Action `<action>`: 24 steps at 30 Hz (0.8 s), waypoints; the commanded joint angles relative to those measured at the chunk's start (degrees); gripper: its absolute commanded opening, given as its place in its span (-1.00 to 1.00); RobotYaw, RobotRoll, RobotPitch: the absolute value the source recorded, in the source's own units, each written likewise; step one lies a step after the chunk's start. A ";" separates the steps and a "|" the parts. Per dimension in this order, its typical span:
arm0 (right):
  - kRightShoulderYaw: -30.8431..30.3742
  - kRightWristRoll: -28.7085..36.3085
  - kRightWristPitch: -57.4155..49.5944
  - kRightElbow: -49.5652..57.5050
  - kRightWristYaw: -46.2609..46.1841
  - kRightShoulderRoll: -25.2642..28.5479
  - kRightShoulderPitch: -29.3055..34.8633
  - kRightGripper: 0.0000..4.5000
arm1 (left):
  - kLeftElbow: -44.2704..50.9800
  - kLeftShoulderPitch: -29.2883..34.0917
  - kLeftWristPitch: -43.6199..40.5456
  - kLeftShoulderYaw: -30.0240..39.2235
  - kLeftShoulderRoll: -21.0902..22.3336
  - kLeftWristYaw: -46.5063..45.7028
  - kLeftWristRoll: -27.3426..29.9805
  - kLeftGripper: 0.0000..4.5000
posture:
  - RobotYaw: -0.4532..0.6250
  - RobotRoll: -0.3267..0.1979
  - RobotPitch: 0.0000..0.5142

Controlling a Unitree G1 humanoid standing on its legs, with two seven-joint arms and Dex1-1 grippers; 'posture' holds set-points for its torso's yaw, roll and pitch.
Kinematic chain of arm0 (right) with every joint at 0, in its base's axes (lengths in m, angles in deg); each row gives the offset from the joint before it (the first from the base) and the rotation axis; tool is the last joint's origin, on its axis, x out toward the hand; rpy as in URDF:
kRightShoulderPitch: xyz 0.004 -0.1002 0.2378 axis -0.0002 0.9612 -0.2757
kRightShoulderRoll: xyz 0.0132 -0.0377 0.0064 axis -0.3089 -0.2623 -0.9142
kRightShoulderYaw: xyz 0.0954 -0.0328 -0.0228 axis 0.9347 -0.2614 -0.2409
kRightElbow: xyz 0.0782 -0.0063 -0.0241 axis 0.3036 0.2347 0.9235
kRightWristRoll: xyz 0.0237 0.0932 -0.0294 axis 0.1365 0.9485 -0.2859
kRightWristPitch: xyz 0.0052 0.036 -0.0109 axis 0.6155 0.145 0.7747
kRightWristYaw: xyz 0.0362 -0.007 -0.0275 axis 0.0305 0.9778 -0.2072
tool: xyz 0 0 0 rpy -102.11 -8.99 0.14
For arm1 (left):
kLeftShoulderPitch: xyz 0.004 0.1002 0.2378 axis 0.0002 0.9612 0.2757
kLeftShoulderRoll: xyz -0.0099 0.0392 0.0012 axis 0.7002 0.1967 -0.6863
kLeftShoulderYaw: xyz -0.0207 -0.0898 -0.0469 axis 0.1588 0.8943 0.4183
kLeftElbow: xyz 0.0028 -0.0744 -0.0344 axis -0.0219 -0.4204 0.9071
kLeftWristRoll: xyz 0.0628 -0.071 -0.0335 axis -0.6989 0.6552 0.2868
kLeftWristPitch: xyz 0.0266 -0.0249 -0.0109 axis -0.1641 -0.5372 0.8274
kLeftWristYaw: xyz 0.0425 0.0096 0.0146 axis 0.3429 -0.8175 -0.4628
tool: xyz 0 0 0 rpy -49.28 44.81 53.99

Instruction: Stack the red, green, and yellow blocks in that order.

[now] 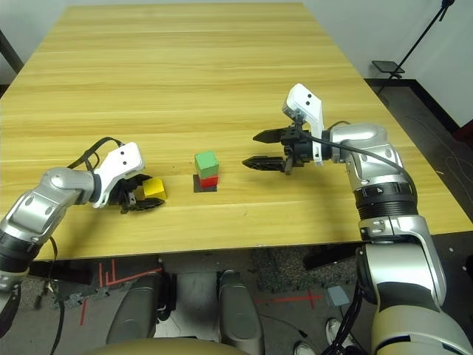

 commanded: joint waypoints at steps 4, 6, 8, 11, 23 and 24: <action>0.94 0.48 -1.12 1.82 -1.30 0.31 2.04 1.00 | 7.36 -10.79 -13.84 2.07 -0.67 -1.70 3.64 -0.13 | 0.34 -0.02 -0.61; 1.06 0.72 -1.51 2.41 -1.53 0.28 2.51 1.00 | 8.18 -14.30 -18.37 2.25 -0.96 -2.35 4.72 -0.13 | 0.35 0.02 -0.61; 1.16 0.97 -1.75 3.11 -1.65 0.43 3.38 1.00 | 7.96 -18.60 -22.42 2.04 -1.85 -3.08 5.70 -0.13 | 0.34 0.07 -0.60; 1.59 1.26 -1.65 3.78 -2.41 0.18 4.66 1.00 | 5.57 -25.11 -28.85 1.24 -5.13 -4.77 7.26 -0.13 | 0.35 0.14 -0.57; 2.78 2.05 -2.71 6.98 -3.92 -0.39 7.84 1.00 | -8.73 -32.25 -26.92 -4.24 -14.40 -9.09 5.84 -0.13 | 0.28 0.20 -0.53; 2.88 2.05 -2.77 7.17 -3.93 -0.31 8.03 1.00 | -8.77 -32.20 -26.99 -4.49 -14.66 -9.28 5.95 -0.13 | 0.28 0.20 -0.53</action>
